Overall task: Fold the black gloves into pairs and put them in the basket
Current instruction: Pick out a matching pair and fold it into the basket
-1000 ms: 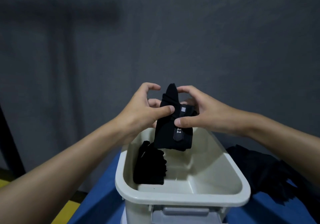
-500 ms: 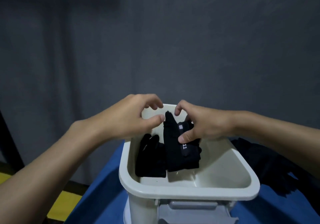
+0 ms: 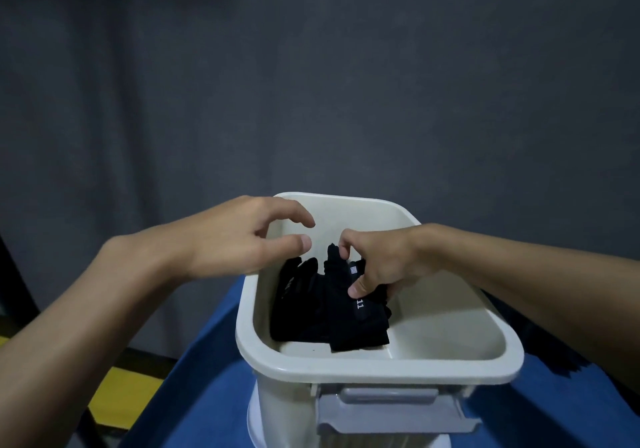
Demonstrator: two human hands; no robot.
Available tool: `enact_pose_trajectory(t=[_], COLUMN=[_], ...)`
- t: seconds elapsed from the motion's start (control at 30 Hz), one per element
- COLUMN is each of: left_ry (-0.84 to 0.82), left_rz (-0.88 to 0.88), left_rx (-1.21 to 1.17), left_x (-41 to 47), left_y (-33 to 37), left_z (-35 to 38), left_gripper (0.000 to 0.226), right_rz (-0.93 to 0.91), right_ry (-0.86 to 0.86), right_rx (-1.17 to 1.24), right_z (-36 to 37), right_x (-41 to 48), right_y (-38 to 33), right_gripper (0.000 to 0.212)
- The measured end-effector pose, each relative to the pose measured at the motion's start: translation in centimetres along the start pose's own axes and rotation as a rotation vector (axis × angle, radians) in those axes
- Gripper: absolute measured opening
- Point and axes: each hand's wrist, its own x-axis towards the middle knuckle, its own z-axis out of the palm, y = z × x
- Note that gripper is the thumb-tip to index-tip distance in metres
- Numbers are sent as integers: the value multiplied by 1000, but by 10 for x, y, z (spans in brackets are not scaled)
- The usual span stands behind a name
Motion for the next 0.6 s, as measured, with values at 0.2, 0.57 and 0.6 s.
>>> enact_pose_trajectory(t=[0.2, 0.57, 0.6], left_ry=[-29, -20, -17], left_rz=[7, -6, -9], left_rx=[-59, -75, -76], left_x=[-1, -3, -3], left_y=[-8, -4, -4], left_z=[4, 3, 3], left_gripper=[53, 61, 61], right_rz=[35, -236, -214], right_ry=[16, 162, 126], right_rx=[-59, -542, -529], right_z=[7, 8, 8], right_x=[8, 5, 4], right_y=[1, -2, -3], right_gripper=[46, 27, 33])
